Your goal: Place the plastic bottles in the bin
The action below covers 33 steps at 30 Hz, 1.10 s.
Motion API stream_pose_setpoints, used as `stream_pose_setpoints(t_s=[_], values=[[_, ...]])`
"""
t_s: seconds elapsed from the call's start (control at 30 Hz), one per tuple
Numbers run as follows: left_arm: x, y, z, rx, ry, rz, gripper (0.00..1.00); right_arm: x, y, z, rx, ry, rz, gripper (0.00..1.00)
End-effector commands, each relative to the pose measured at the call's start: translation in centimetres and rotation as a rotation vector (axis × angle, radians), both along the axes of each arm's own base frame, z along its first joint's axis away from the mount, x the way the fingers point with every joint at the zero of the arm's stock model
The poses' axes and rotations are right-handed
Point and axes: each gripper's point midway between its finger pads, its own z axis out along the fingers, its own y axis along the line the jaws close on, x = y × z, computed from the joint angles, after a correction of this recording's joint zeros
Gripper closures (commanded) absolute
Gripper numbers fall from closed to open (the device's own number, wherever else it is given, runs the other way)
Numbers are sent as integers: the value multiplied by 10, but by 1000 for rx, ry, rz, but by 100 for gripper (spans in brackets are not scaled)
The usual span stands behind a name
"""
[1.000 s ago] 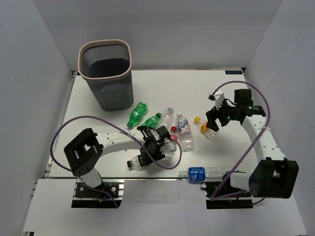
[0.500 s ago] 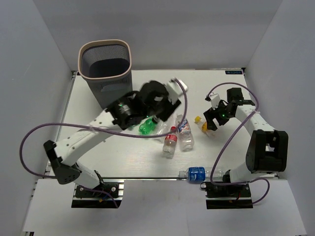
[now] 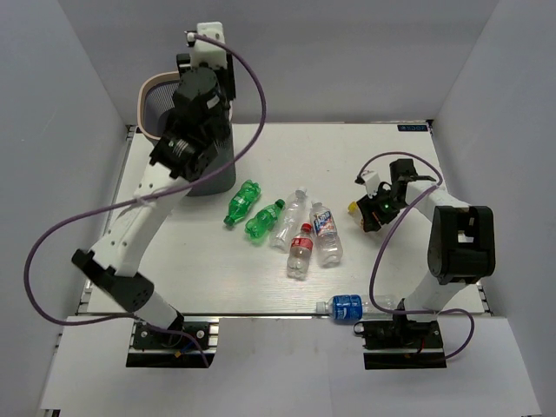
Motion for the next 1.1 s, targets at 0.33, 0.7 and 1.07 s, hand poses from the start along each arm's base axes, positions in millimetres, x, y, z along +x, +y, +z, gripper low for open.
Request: stream_pose_setpoints(t_s=[0.33, 0.7, 1.07], values=[[110, 123, -76, -102, 163, 346, 22, -5, 2, -6, 22, 29, -13, 58], [65, 6, -19, -11, 27, -428, 0, 45, 32, 118, 145, -248, 98, 92], [-107, -91, -174, -158, 496, -1103, 0, 112, 188, 320, 575, -667, 447, 90]])
